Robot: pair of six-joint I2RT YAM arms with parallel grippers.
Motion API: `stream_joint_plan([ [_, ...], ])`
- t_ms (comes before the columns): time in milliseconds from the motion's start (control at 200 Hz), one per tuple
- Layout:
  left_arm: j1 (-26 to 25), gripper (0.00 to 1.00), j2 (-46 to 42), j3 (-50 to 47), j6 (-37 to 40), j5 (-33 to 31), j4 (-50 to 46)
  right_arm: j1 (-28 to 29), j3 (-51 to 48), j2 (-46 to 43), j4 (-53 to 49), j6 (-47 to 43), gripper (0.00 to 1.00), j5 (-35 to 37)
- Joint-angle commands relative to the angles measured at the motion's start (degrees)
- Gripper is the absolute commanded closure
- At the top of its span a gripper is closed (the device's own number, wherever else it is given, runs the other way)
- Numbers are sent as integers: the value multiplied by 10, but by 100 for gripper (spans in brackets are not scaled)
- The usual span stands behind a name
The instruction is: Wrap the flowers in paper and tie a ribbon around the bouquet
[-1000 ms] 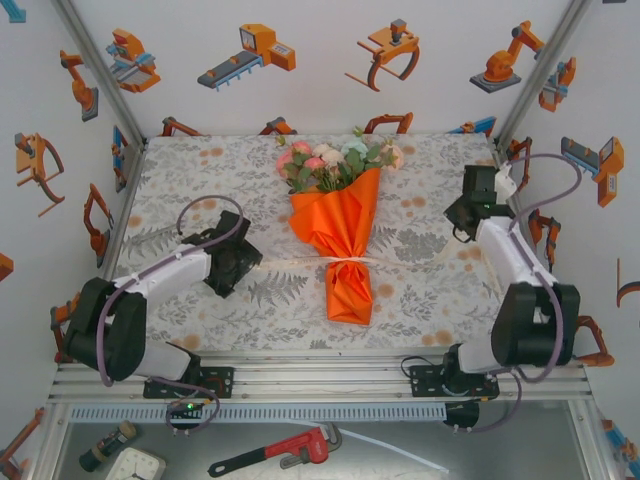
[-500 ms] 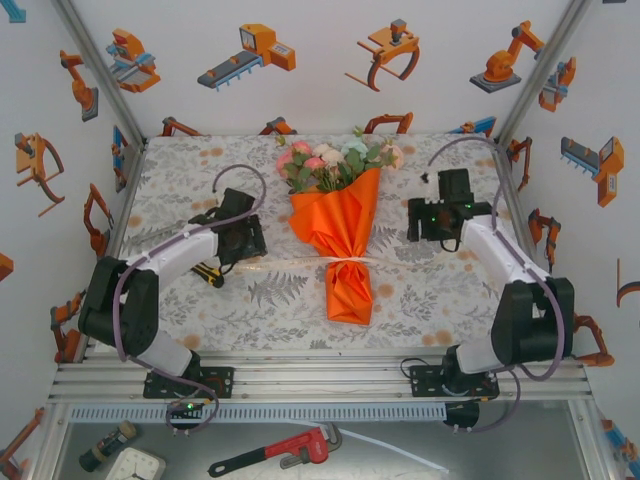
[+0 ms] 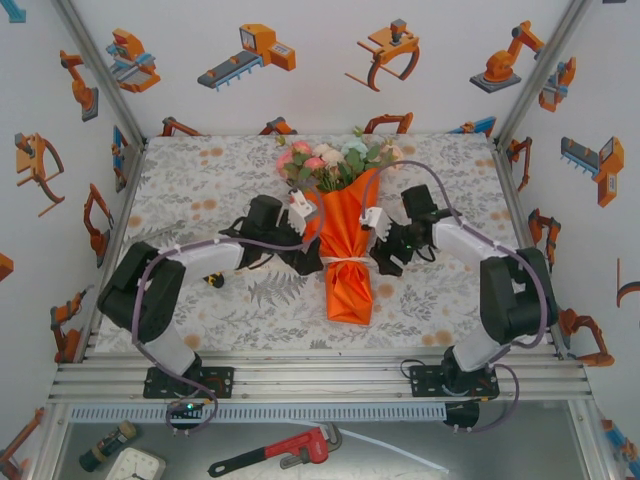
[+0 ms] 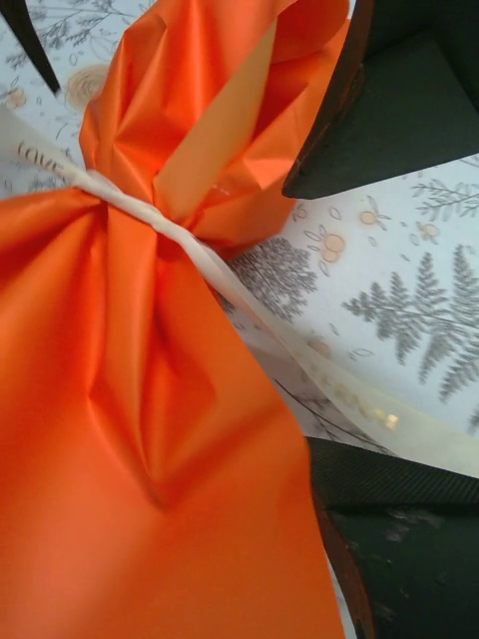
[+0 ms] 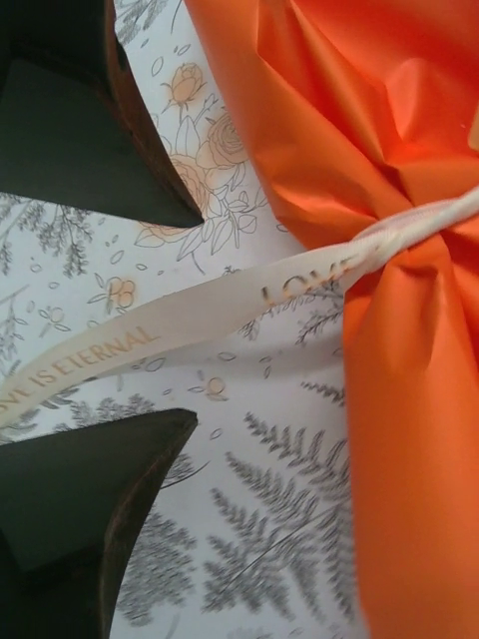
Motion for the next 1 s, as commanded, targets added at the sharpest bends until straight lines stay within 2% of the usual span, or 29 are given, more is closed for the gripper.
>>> stream_joint_plan([
  [0, -6, 5, 20, -4, 30, 28, 64, 19, 30, 34, -15, -63, 43, -1],
  [95, -10, 5, 25, -19, 33, 16, 92, 19, 42, 47, -11, -62, 66, 0],
  [160, -18, 5, 37, -9, 62, 6, 61, 19, 38, 46, 7, -63, 81, -8],
  [300, -33, 9, 80, 34, 137, -14, -26, 20, 41, 46, 6, -63, 91, -26],
  [355, -35, 13, 95, 46, 147, -12, -42, 20, 40, 46, 8, -63, 93, -26],
  [426, -37, 19, 105, 51, 152, -13, -52, 19, 48, 53, 1, -62, 100, -25],
  [476, -38, 27, 106, 46, 150, -16, -42, 20, 58, 58, -12, -63, 100, -27],
  [511, -38, 37, 106, 43, 148, -17, -37, 20, 66, 63, -20, -61, 100, -27],
  [586, -38, 69, 102, 37, 141, -18, -27, 19, 69, 67, -10, -39, 100, -19],
  [676, -36, 100, 86, 16, 122, -18, 3, 20, 60, 56, 45, 34, 100, -3],
  [771, -25, 100, 57, -16, 74, -30, 46, 20, 41, 38, 111, 154, 100, 40],
  [876, -1, 100, 26, -42, -26, -65, 68, 20, 13, 16, 157, 286, 100, 167],
  [996, 25, 100, -2, -75, -132, -103, 71, 18, -17, -21, 167, 379, 100, 273],
])
